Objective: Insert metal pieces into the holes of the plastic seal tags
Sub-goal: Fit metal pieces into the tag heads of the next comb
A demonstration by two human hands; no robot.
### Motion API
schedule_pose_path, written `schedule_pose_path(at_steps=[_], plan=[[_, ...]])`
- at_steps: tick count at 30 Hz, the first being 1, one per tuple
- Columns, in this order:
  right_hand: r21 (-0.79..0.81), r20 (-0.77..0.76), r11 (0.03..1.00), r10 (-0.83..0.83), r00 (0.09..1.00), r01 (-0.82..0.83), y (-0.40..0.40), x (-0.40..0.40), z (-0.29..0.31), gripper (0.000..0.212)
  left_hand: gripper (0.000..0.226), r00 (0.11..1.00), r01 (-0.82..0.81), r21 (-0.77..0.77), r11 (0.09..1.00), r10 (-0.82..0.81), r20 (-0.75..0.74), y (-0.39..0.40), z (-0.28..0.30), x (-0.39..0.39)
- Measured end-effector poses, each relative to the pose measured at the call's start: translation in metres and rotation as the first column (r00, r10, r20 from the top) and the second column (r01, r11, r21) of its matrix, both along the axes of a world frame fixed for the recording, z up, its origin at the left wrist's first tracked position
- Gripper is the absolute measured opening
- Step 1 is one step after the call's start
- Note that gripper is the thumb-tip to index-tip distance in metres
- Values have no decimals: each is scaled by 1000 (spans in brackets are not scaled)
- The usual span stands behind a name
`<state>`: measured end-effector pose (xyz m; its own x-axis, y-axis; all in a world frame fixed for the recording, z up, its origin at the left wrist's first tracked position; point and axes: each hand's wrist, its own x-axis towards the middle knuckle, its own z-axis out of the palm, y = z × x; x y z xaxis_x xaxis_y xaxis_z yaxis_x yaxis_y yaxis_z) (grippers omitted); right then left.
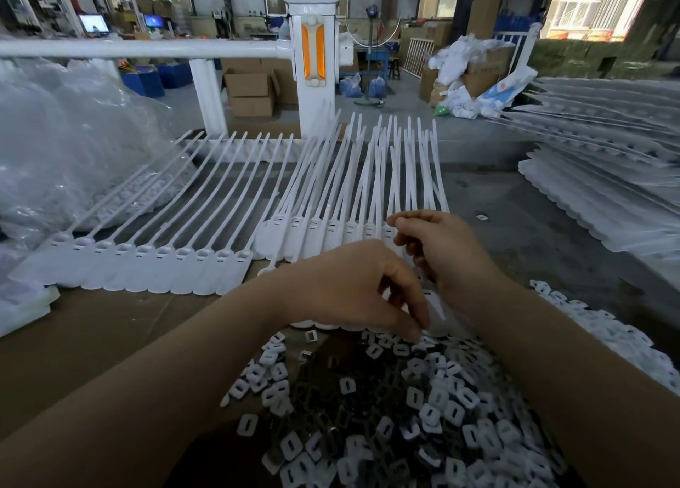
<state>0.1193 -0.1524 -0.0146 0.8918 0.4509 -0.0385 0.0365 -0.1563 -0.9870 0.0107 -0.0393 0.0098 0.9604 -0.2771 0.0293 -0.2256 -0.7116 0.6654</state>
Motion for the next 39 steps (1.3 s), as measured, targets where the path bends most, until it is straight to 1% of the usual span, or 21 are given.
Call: schedule_pose_path(at_steps=[3, 7, 11, 13, 14, 16, 18, 19, 22, 24, 26, 29, 33, 36, 39], plan=[[19, -3, 1000, -1, 1000, 1, 0, 0, 0, 16, 5, 999, 27, -12, 1000, -27, -19, -5, 3, 0], [24, -22, 1000, 1, 1000, 0, 1, 1, 0, 16, 9, 998, 14, 82, 997, -8, -68, -8, -1, 0], [17, -28, 1000, 2, 1000, -2, 0, 2, 0, 15, 5, 992, 15, 80, 997, -5, -123, -9, -4, 0], [16, -28, 1000, 2, 1000, -2, 0, 3, 0, 15, 4, 988, 17, 54, 998, -8, -156, -7, -3, 0], [17, -26, 1000, 2, 1000, -2, 0, 3, 0, 15, 6, 985, 6, 30, 1000, 0, -174, -6, -2, 1], [18, -19, 1000, 6, 1000, -6, 0, 2, 0, 16, 11, 975, -73, -52, 996, 60, -215, 0, 1, 1], [11, -4, 1000, 14, 1000, -14, -1, 2, 0, 16, 10, 955, -210, -144, 967, 172, -242, 11, 3, 3], [9, 7, 1000, 19, 1000, -19, -2, 2, 0, 16, 9, 936, -292, -194, 936, 239, -258, 18, 4, 4], [7, 31, 999, 38, 999, -39, -2, 2, 0, 13, 7, 852, -507, -359, 784, 393, -345, 35, 3, 6], [13, 35, 998, 61, 998, -61, -1, 2, 0, 9, 10, 816, -575, -433, 694, 447, -367, 42, 1, 7], [13, 43, 996, 83, 996, -84, -2, 1, -1, 8, 10, 803, -596, -469, 652, 471, -366, 43, 0, 8], [-2, 61, 993, 117, 991, -117, -2, -2, -1, 10, 7, 801, -599, -455, 659, 495, -337, 43, 0, 8], [-97, 135, 977, 203, 970, -191, -2, -5, 1, 11, 8, 804, -594, -416, 689, 525, -279, 40, 1, 8], [-118, 154, 971, 226, 962, -210, -3, -7, 3, 8, 8, 805, -590, -430, 684, 537, -250, 38, 1, 8], [-98, 138, 975, 214, 967, -201, -3, -7, 2, 9, 8, 816, -574, -484, 661, 513, -266, 38, 0, 8]])
